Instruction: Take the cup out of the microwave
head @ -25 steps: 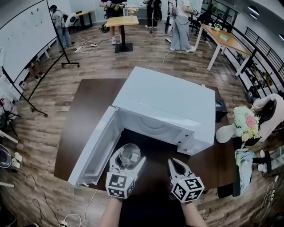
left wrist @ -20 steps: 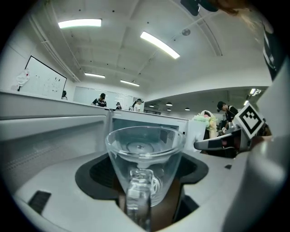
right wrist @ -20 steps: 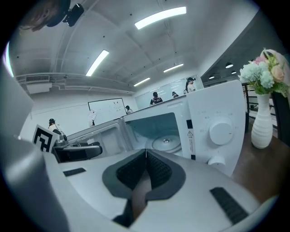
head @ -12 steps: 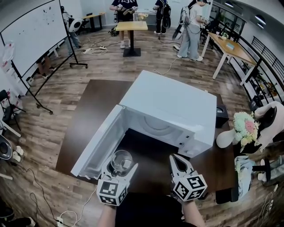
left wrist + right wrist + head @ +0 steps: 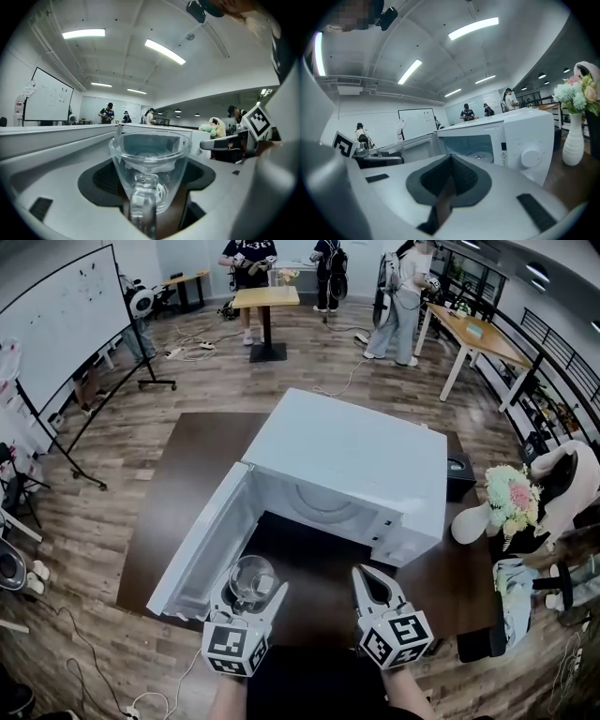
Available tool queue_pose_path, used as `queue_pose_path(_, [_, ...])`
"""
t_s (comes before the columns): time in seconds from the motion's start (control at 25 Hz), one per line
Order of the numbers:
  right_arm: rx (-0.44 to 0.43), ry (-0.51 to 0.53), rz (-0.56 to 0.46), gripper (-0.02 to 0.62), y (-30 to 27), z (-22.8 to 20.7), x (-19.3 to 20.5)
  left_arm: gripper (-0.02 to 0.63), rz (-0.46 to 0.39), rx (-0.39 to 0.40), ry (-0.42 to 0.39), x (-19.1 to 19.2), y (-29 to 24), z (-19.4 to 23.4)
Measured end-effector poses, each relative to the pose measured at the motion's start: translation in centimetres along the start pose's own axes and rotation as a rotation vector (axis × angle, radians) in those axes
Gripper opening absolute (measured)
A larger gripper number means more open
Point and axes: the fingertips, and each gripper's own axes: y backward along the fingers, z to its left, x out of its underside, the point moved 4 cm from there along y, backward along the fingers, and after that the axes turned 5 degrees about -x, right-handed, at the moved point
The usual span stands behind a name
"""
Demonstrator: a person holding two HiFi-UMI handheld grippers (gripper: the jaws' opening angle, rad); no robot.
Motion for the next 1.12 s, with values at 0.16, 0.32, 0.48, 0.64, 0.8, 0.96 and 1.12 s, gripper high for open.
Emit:
queue_pose_path(0.16, [0.012, 0.004, 0.017, -0.006, 0.3, -0.1, 0.5, 0.38, 0.002, 0.016, -0.002, 0.1, -0.2, -0.3])
queue_pose_path(0.32, [0.015, 0.003, 0.022, -0.006, 0.3, -0.1, 0.8, 0.38, 0.003, 0.025, -0.002, 0.2, -0.4, -0.3])
queue_pose_path(0.48, [0.015, 0.004, 0.026, -0.006, 0.3, 0.2, 0.9, 0.38, 0.0, 0.032, -0.001, 0.2, -0.5, -0.3])
queue_pose_path(0.64, [0.021, 0.004, 0.031, -0.006, 0.3, 0.4, 1.1, 0.38, 0.002, 0.043, -0.002, 0.2, -0.5, -0.3])
queue_pose_path(0.8, [0.024, 0.002, 0.036, -0.006, 0.3, 0.3, 1.3, 0.38, 0.003, 0.05, -0.001, 0.4, -0.7, -0.4])
queue_pose_path(0.96, [0.027, 0.001, 0.038, -0.006, 0.3, 0.3, 1.5, 0.38, 0.004, 0.059, -0.004, 0.5, -0.9, -0.6])
queue_pose_path(1.12, [0.025, -0.002, 0.041, -0.006, 0.2, 0.5, 1.6, 0.38, 0.004, 0.064, -0.003, 0.4, -1.0, -0.6])
